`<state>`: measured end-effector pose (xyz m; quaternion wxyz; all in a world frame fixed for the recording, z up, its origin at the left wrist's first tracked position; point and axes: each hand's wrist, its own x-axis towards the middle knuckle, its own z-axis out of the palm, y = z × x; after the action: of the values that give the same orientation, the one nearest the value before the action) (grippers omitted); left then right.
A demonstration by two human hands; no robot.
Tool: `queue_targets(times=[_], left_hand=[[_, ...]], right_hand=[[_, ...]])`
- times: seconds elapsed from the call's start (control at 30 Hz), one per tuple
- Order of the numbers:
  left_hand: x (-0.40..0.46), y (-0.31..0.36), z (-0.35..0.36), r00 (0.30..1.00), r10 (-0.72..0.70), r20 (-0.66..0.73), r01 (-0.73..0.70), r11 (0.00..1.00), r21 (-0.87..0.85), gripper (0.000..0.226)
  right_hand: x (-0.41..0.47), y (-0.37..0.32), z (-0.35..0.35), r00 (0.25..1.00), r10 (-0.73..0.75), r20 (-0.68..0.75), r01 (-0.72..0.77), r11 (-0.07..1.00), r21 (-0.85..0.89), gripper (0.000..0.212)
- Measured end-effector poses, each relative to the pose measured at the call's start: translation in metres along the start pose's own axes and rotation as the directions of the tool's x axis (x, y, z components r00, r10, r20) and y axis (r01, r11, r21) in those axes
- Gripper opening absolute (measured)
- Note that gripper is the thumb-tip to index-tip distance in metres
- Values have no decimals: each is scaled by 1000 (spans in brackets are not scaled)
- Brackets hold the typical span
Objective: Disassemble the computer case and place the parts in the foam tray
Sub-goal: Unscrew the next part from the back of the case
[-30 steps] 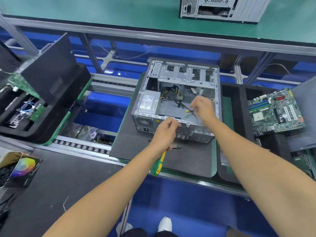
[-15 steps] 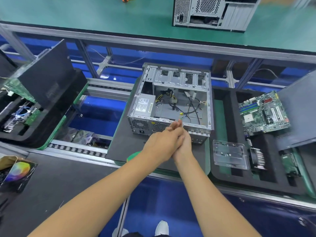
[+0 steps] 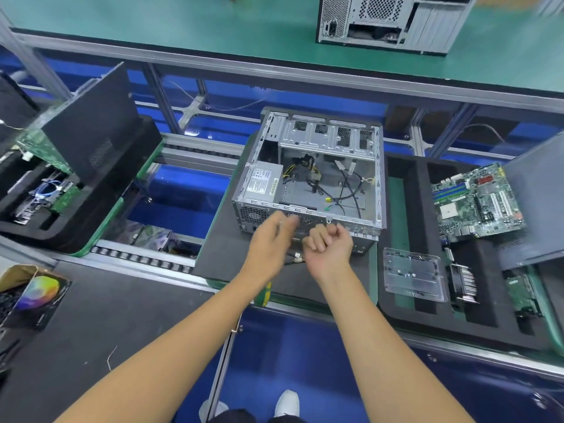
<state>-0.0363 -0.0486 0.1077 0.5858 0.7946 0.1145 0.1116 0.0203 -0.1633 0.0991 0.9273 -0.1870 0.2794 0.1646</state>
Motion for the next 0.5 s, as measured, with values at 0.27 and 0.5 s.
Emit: queue_targets(times=[0.27,0.5], left_hand=[[8,-80,-7,951,51,-305,-57,998,-12,45],[1,-126,3,991,61,-115,-33,974,226,29]], right_hand=[[45,-49,39,898,-271,348,428,343,-836,29],[85,-69,28,776,-168,608,427,-570,-702,25]])
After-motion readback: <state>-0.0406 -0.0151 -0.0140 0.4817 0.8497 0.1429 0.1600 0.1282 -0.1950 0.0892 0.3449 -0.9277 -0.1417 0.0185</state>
